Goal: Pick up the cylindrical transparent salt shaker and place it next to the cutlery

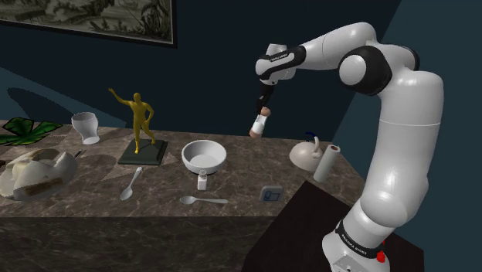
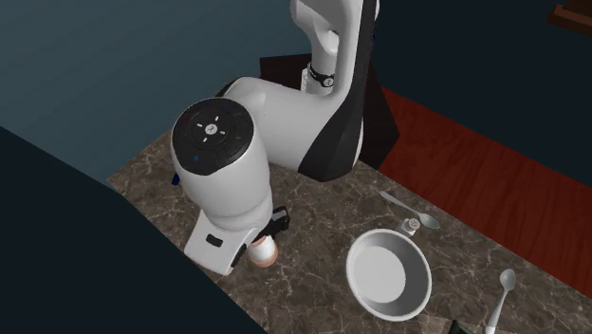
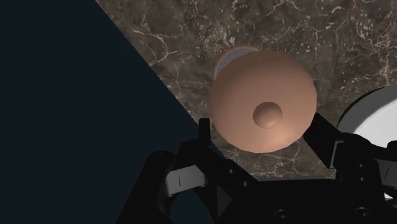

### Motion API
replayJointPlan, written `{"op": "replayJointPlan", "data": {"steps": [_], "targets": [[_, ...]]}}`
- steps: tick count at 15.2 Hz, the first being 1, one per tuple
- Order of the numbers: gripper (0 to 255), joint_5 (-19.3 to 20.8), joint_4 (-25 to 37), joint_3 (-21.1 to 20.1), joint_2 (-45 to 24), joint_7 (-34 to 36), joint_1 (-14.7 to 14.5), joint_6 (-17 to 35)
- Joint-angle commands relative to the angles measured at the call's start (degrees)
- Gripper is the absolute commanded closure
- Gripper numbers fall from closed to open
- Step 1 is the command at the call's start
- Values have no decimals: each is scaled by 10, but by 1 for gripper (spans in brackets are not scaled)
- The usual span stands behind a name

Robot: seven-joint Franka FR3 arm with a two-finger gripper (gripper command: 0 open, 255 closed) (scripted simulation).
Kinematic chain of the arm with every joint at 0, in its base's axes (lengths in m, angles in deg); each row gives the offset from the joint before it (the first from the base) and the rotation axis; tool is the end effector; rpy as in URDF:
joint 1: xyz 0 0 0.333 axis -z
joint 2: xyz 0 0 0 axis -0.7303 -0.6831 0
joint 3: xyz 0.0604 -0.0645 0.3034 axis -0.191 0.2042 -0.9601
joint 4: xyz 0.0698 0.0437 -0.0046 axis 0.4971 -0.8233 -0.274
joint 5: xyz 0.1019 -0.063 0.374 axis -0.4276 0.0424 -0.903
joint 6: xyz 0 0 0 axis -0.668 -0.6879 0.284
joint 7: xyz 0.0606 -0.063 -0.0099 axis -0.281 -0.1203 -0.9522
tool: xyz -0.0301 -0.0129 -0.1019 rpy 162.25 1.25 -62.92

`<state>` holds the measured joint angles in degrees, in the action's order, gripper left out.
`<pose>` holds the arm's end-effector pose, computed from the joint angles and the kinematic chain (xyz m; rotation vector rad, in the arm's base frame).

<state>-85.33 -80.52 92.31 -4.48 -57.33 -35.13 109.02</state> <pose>0.6041 -0.2687 0.3968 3.0626 0.3504 0.0869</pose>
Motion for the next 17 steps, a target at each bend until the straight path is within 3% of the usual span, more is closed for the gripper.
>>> {"op": "replayJointPlan", "data": {"steps": [1, 17], "targets": [[255, 2, 8, 1, 6, 1, -1, -14], [255, 10, 98, 4, 30, 6, 0, -127]]}}
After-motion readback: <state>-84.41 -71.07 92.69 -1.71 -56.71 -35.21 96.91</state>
